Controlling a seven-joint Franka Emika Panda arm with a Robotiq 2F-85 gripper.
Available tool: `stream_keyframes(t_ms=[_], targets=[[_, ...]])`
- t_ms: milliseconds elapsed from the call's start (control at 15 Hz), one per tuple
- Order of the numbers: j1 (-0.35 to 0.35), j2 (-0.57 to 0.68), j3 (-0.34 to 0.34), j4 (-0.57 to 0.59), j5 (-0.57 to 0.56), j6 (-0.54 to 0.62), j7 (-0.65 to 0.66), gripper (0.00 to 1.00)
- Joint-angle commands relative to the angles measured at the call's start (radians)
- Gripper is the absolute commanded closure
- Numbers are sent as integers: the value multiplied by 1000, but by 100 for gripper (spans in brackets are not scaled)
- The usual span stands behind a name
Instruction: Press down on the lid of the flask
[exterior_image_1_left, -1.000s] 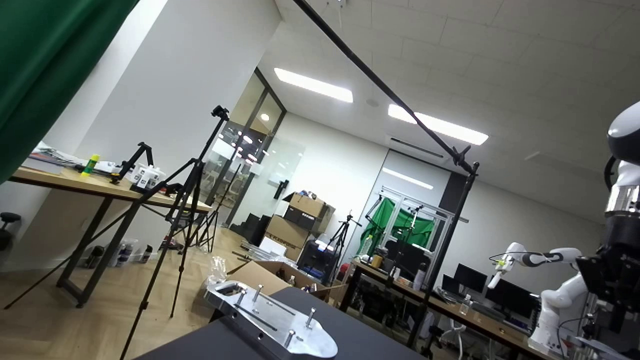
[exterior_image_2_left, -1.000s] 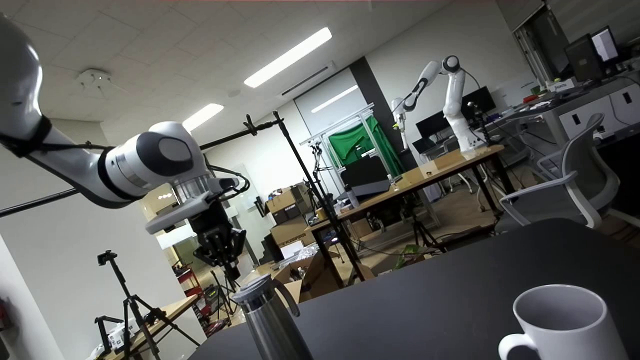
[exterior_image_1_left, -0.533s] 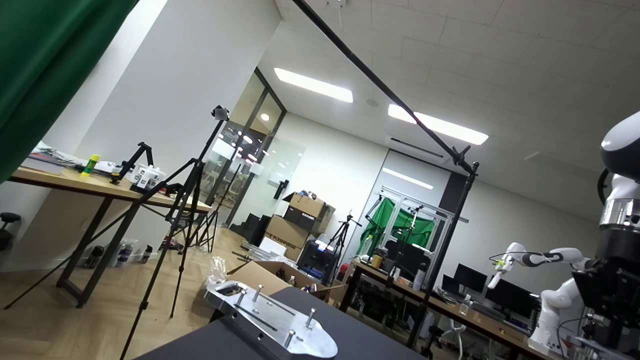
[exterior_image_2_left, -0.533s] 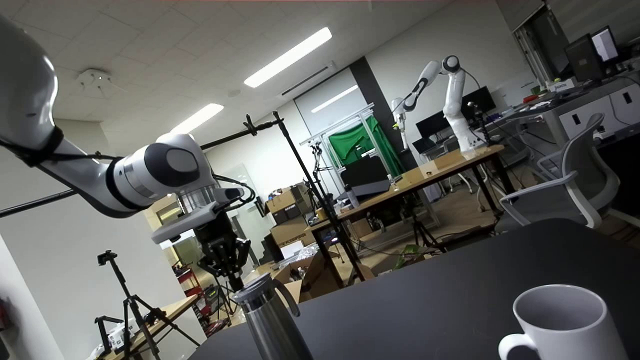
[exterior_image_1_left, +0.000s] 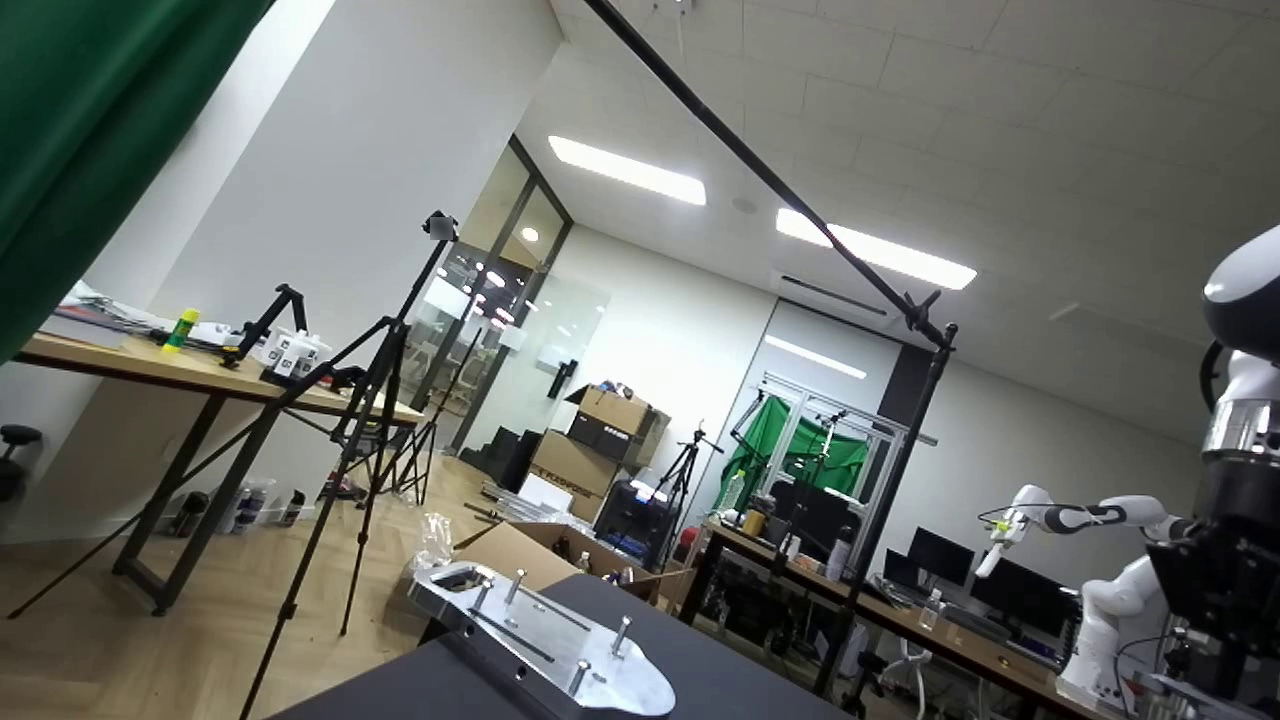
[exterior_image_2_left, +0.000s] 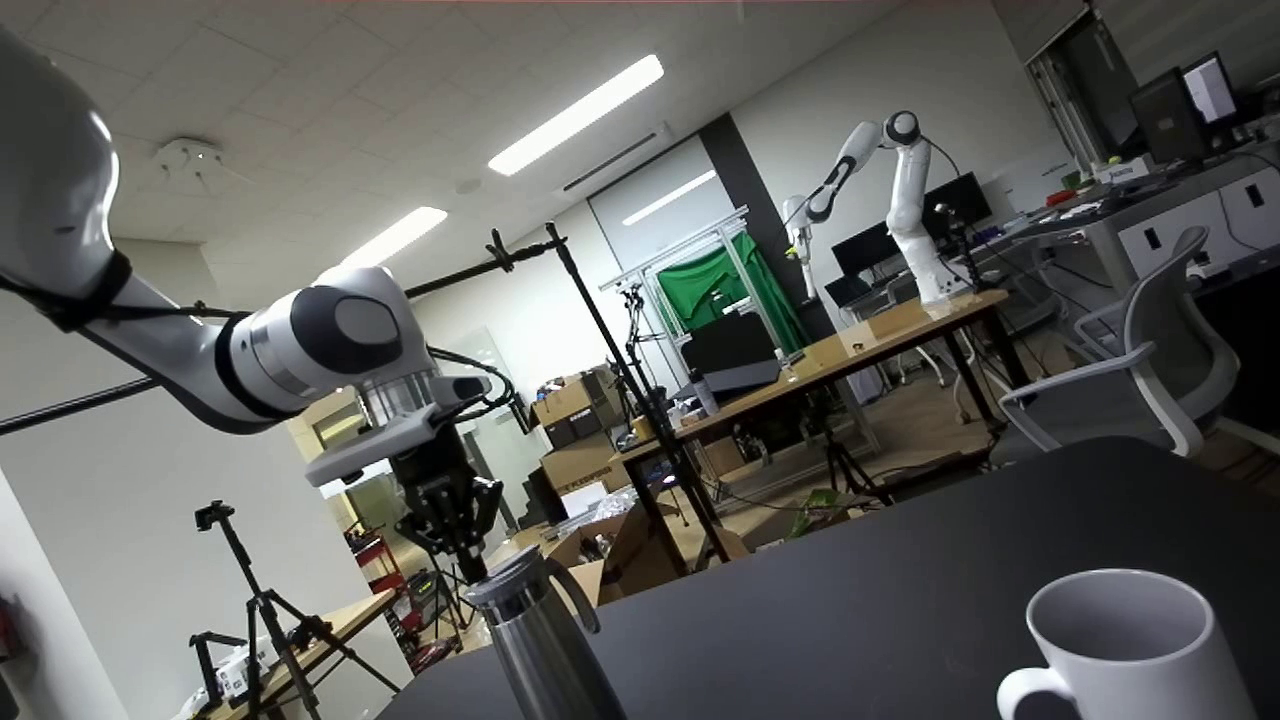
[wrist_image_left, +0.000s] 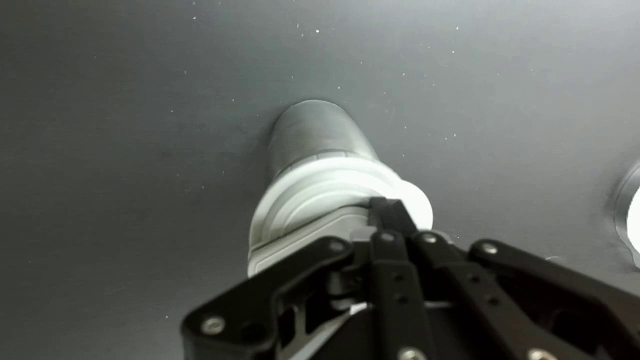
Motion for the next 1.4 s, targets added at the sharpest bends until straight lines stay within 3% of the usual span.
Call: stream_keyframes(t_ms=[0,400,600,667,800,1200,1267,1333], targets=[[-11,37,-2,2,26,-4,-17,100],[-10,19,-6,24,30,-25,-2,100],[1,-35,-19,33,-36,-71,55,100],[1,-51,-21,34,-53,-91,61,74],[0,-86,-30,36,-103,-155,92,67],[-22,-212,-52,60,-187,-440,174,27],[-19,-175,-44,45,-165,-361,128,19],[-22,-192,-45,46,-164,-379,124,38]])
